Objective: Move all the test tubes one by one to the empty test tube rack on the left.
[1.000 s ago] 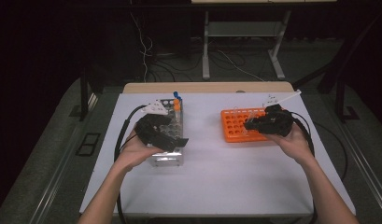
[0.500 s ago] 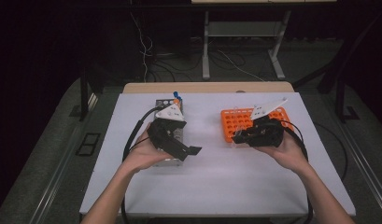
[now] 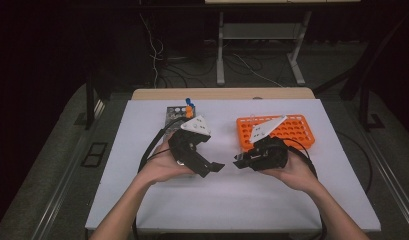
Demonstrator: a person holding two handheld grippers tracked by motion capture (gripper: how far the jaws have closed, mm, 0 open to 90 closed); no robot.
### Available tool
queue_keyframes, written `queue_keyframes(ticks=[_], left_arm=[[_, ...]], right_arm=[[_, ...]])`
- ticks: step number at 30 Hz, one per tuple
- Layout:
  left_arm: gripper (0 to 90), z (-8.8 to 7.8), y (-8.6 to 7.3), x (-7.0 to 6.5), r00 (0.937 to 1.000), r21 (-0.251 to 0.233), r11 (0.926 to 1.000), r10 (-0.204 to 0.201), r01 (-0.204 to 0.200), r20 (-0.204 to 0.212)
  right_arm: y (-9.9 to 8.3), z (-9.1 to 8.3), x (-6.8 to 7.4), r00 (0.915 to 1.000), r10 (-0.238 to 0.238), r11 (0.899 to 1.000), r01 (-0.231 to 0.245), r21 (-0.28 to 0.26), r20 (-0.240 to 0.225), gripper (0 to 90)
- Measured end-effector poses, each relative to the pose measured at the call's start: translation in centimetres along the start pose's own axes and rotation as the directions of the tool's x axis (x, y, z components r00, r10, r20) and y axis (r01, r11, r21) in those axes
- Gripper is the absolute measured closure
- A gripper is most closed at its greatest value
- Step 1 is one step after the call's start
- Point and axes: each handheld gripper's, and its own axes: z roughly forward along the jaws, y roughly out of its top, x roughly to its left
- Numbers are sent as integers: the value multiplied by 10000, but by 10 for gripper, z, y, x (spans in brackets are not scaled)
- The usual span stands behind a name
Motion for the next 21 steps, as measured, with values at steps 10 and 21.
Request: queue_keyframes(ticks=[10, 21], left_arm=[[178, 11, 2, -4, 9965, 643, 9963, 528, -570, 653], [468, 20, 2, -9, 9825, 1135, 9867, 977, -1164, 1583]], right_arm=[[4, 22, 15, 9980, -379, 9983, 401, 417, -508, 748], [7, 39, 29, 9935, -746, 9940, 810, 736, -858, 748]])
